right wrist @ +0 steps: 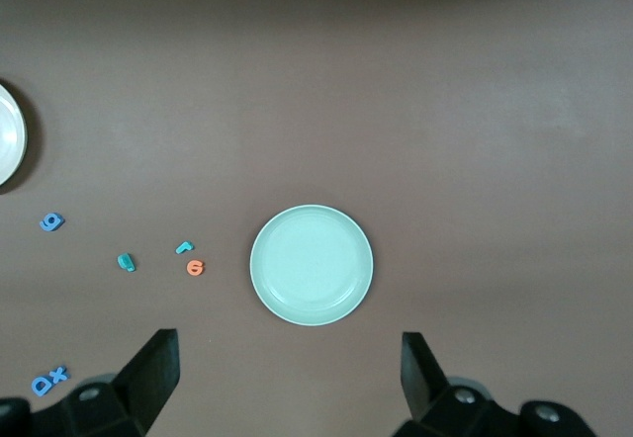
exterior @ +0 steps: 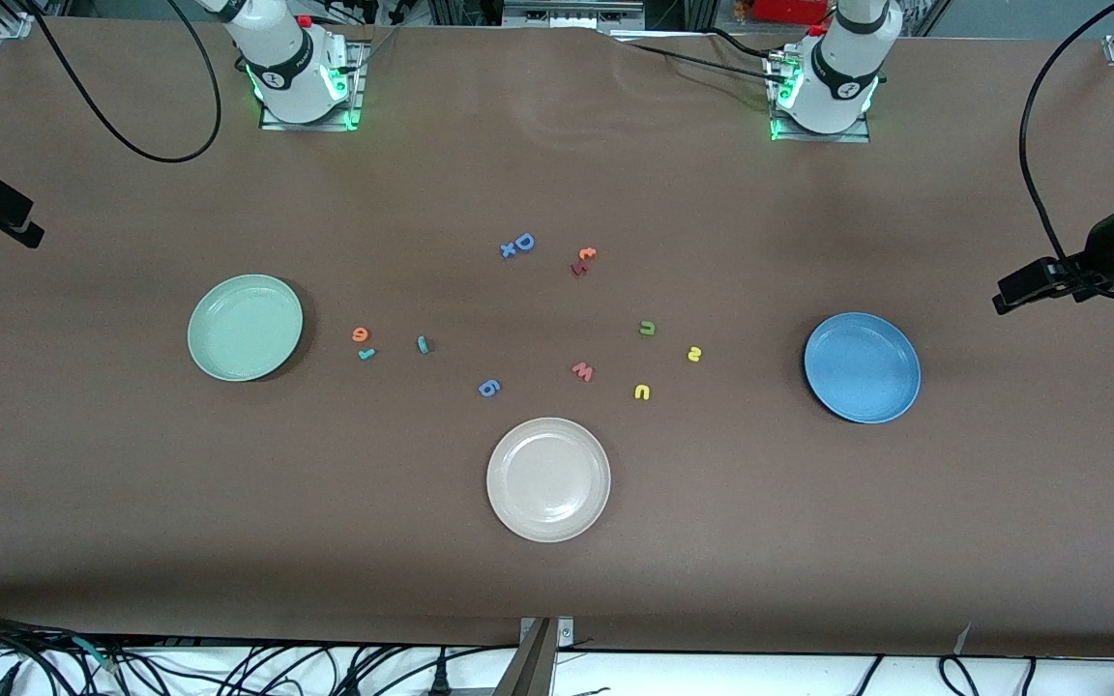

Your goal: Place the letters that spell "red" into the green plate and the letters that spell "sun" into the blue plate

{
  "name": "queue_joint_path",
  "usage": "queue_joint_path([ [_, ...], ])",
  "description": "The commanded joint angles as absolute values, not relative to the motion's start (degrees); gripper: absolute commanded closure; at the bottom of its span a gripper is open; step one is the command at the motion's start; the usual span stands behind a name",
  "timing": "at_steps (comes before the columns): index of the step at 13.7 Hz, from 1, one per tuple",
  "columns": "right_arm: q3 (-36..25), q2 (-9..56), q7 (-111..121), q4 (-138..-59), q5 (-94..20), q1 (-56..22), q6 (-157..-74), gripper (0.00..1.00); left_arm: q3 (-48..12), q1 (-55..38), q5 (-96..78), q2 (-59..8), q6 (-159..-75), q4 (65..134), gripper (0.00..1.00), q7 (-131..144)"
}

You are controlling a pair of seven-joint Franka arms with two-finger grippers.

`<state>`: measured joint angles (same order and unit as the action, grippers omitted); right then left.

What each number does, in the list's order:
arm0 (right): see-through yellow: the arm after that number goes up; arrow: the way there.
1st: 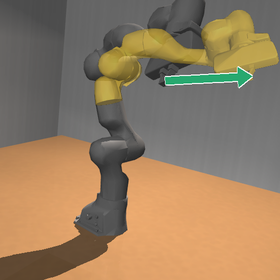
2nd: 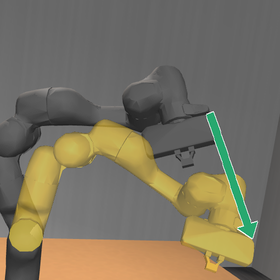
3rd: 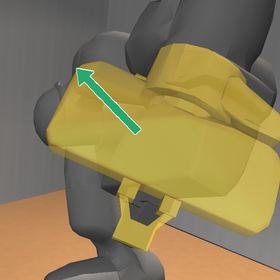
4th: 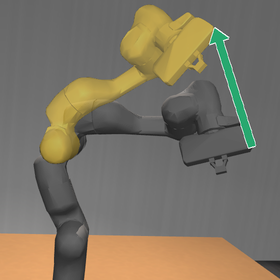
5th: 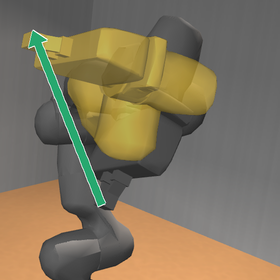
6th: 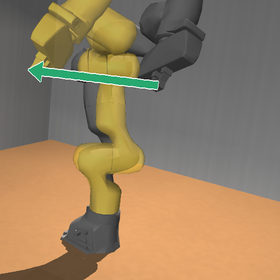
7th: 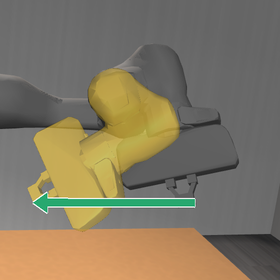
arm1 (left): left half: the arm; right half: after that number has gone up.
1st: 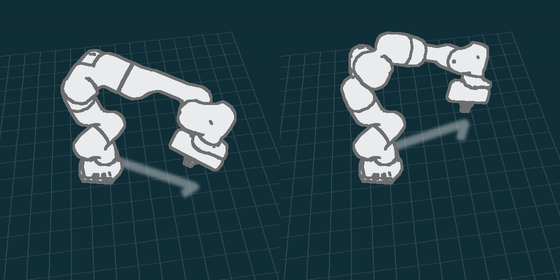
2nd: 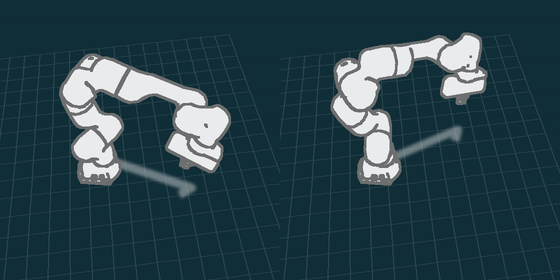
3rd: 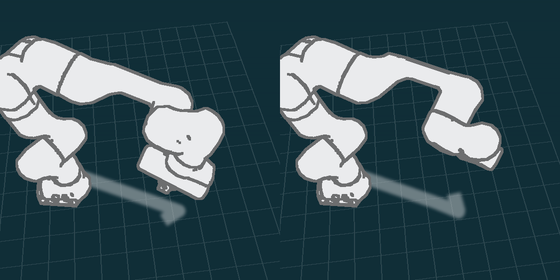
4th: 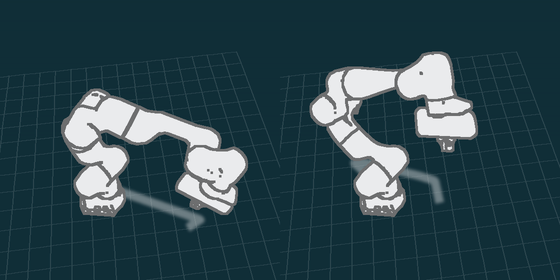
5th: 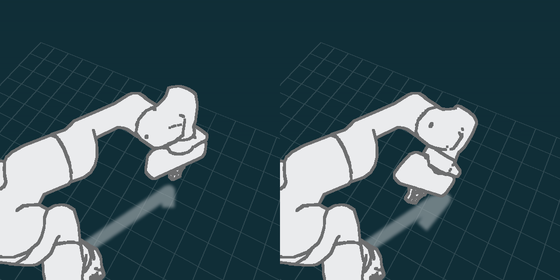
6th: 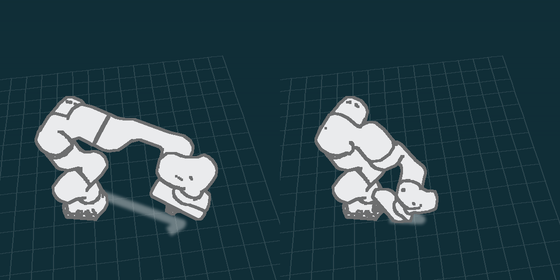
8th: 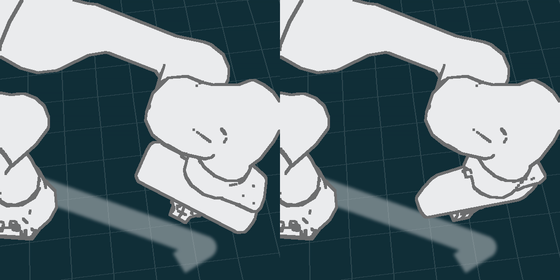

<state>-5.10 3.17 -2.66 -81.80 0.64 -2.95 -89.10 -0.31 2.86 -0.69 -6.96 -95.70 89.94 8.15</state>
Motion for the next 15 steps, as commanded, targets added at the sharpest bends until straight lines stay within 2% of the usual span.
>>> queue_joint_path([
  [1,-4.5,2.3,-3.5,-82.6,1.0,-2.5,-89.3,0.01,-0.6,3.3,-1.1,-6.9,-95.2,89.5,0.00,6.9],
  [15,-4.4,2.3,-3.3,-82.7,0.8,-2.5,-88.8,0.01,-0.5,3.3,-1.1,-7.3,-95.2,89.4,0.00,6.9],
])
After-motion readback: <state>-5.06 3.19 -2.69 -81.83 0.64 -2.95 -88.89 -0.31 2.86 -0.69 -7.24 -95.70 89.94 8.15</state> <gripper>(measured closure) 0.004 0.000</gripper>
